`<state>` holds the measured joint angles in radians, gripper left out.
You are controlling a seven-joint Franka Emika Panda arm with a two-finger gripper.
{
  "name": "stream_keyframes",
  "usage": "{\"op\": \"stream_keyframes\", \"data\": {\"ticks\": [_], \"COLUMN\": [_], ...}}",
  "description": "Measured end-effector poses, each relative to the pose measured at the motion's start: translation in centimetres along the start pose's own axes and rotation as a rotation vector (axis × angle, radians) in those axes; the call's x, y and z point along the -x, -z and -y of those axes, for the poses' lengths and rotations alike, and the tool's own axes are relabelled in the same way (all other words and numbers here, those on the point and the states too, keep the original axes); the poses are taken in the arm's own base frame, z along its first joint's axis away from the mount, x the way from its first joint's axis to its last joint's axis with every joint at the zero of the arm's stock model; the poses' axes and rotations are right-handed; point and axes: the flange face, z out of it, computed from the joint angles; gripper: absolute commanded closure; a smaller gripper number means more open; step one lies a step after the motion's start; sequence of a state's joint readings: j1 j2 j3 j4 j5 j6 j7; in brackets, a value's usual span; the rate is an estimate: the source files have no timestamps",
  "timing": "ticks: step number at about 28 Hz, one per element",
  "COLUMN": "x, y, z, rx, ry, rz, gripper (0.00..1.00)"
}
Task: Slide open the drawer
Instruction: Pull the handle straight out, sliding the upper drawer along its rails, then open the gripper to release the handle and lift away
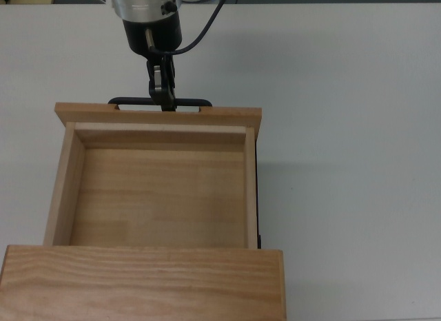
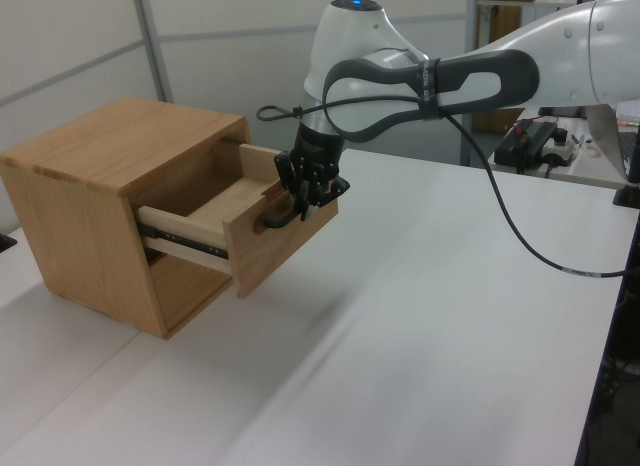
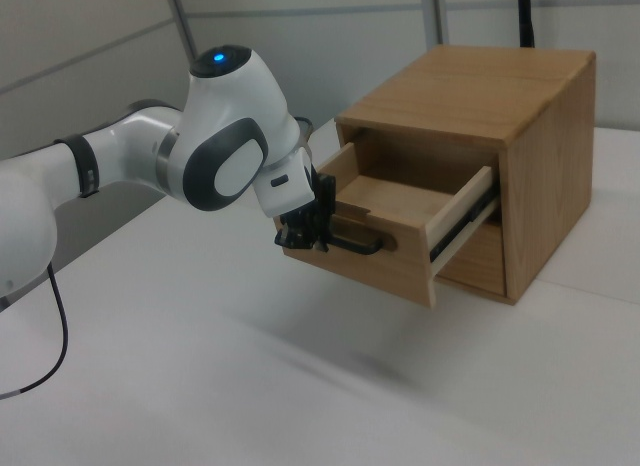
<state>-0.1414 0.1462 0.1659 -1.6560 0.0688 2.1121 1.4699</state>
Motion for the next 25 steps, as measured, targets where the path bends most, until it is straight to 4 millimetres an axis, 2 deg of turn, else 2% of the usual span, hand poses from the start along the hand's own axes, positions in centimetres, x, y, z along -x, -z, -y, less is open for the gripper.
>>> {"op": "stream_keyframes", "data": {"ticks": [10, 19, 20, 21, 23, 24, 25], "x": [0.2, 0.3, 0.3, 0.3, 0.2, 0.2, 0.1], "y": [1.8, 2.4, 2.5, 2.6, 2.8, 2.8, 2.9], "z": [-1.8, -2.1, -2.1, -2.1, -2.2, -2.3, -2.3], "rx": [0.109, 0.123, 0.129, 0.134, 0.144, 0.149, 0.153], "ry": [0.000, 0.001, 0.001, 0.000, -0.001, -0.002, -0.004], "rz": [0.003, 0.004, 0.004, 0.004, 0.005, 0.005, 0.005], "gripper": [1.00, 1.00, 0.95, 0.76, 0.53, 0.34, 0.07]}}
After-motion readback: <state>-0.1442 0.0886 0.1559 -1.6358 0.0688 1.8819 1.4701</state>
